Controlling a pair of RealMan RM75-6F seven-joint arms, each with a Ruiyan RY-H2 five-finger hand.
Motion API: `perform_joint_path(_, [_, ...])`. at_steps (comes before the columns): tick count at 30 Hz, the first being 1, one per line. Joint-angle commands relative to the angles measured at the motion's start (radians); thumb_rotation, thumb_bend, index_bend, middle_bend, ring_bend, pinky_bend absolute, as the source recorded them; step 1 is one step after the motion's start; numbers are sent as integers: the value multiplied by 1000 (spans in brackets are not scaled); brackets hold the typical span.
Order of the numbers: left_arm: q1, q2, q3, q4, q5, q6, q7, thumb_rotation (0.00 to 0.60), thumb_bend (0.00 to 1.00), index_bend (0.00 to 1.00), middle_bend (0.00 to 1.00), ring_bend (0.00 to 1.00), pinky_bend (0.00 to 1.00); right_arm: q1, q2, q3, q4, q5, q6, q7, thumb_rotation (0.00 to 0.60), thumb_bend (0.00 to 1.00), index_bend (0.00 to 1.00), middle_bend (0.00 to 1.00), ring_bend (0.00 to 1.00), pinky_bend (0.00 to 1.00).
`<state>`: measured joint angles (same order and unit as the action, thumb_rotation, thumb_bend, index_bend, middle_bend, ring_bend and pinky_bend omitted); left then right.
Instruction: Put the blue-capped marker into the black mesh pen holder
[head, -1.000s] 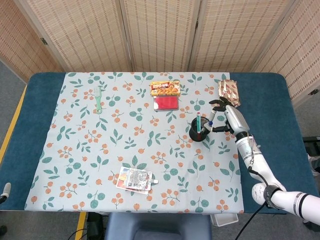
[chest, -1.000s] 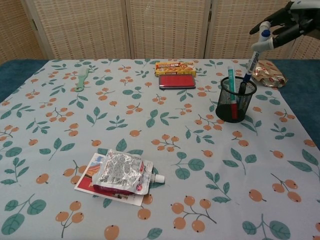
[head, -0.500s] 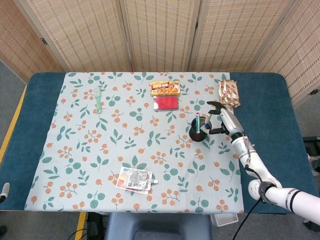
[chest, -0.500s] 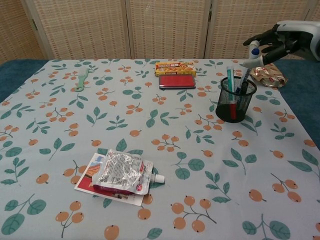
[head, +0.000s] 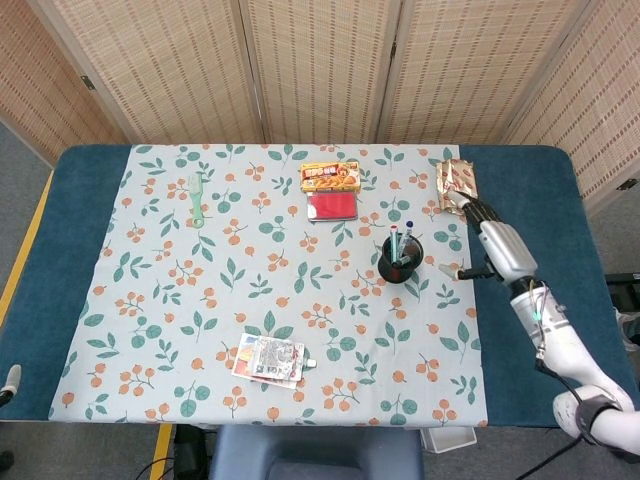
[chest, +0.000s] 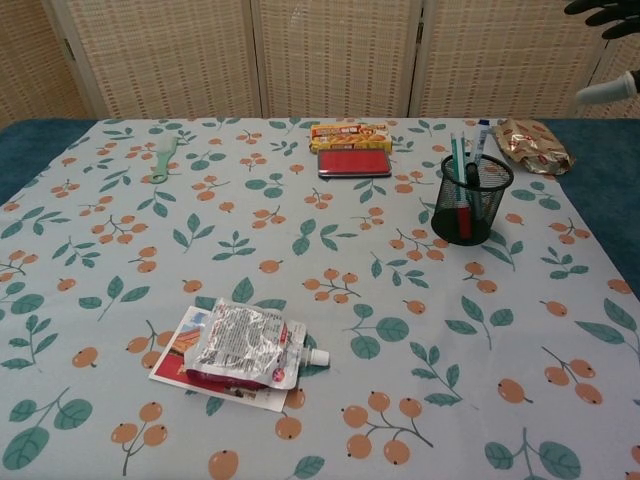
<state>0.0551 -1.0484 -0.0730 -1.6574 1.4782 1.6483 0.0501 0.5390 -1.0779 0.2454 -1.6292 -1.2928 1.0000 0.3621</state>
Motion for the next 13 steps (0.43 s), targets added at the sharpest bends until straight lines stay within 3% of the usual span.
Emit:
perform_joint_path(1, [-1,-1,2,-2,8,2,3,600,400,0,175,62,265,-187,70,-139,-33,-263,287,-154,600,179,0,0,0,0])
perform_joint_path(4, [-2,-2,7,-5,22,5,3,600,400,0,174,62,266,-283,10,-198,52,-335,431,-286,600,181,0,0,0,0])
perform_joint_path(7, [-6,-5,8,-6,35,8,6,600,400,0,175,62,266,-350,-63,-219,152,-345,524,-374,600,184,0,0,0,0])
perform_joint_path(13, [-11,-7,15,-3,55,6,8,600,400,0,175,62,266,-442,-150,-247,276,-345,632,-356,600,200,0,0,0,0])
